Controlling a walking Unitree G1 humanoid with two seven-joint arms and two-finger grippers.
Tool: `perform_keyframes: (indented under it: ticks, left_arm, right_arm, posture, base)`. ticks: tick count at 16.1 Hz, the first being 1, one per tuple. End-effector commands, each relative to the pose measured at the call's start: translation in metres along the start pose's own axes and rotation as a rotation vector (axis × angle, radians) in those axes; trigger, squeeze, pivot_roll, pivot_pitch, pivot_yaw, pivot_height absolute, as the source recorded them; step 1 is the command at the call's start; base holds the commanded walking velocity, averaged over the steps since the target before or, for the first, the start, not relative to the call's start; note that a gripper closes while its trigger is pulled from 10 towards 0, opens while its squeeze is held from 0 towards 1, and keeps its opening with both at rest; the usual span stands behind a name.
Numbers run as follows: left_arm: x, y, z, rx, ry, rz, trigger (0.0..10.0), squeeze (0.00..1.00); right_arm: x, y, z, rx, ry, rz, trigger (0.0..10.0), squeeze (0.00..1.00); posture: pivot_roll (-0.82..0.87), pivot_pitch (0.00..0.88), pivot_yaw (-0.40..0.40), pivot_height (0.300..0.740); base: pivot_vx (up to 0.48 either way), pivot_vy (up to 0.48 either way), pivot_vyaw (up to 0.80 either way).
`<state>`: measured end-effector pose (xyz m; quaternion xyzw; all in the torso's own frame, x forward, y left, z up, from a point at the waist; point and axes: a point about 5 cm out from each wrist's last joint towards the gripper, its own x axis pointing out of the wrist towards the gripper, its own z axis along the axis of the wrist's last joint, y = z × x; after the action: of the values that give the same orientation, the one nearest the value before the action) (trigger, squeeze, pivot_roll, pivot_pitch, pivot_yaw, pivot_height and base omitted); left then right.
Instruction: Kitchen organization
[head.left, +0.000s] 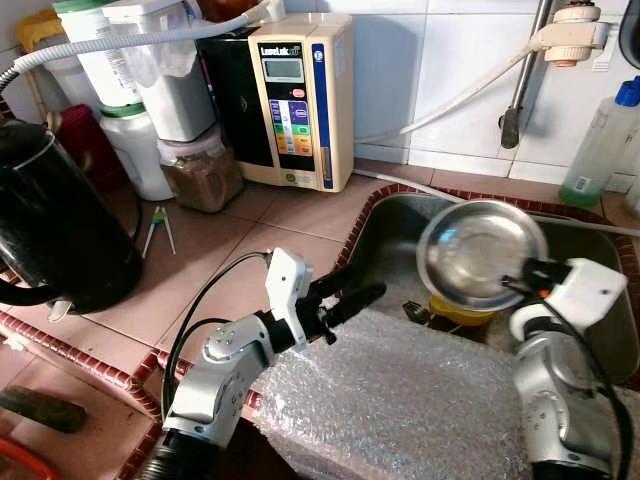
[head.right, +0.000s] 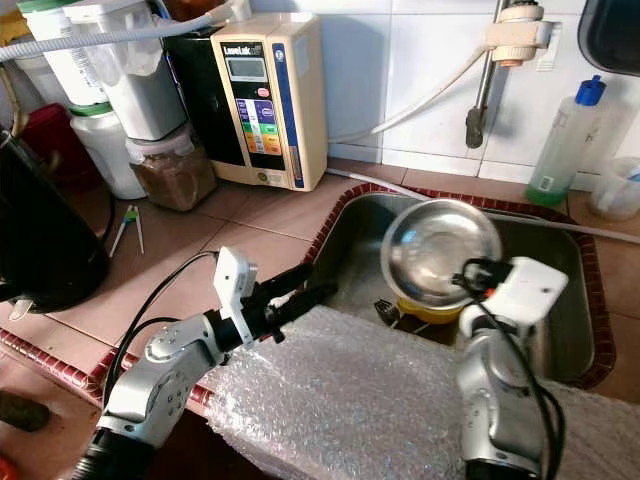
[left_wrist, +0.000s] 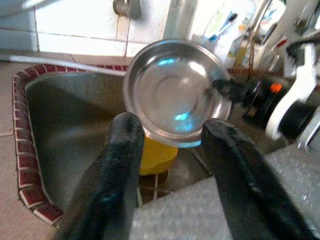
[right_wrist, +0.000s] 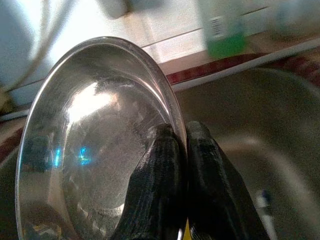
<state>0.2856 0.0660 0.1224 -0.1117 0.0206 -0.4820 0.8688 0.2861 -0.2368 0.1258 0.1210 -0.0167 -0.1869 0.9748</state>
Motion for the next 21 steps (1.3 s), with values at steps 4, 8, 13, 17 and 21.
perform_keyframes:
  ticks: [4,8,13,17,21]
  left_arm:
    - [-0.013,0.000,-0.018,0.096,0.140,-0.074,10.0,1.00]
    - [-0.012,-0.001,-0.020,0.137,0.149,-0.087,10.0,1.00]
    - [-0.005,0.003,-0.011,0.148,0.113,-0.052,10.0,1.00]
    - [-0.009,0.004,-0.012,0.155,0.117,-0.046,10.0,1.00]
    - [-0.008,0.014,-0.006,0.191,0.086,0.063,10.0,1.00]
  right_arm:
    - [0.003,-0.046,-0.008,0.022,0.053,-0.303,0.0,0.00]
    - [-0.006,-0.071,-0.028,0.054,0.144,-0.445,0.0,0.00]
    - [-0.005,-0.060,-0.028,-0.004,0.133,-0.385,10.0,1.00]
    - [-0.001,-0.041,-0.016,-0.188,0.061,-0.264,10.0,1.00]
    - [-0.005,-0.026,-0.007,-0.197,-0.005,-0.176,10.0,1.00]
  posture:
    - [-0.08,0.000,0.116,0.740]
    - [-0.08,0.000,0.124,0.740]
    - [-0.08,0.000,0.130,0.740]
    - [-0.06,0.000,0.132,0.740]
    - [-0.06,0.000,0.134,0.740]
  base:
    - [0.000,0.000,0.00]
    - [0.000,0.000,0.00]
    - [0.000,0.000,0.00]
    - [0.000,0.000,0.00]
    - [0.000,0.000,0.00]
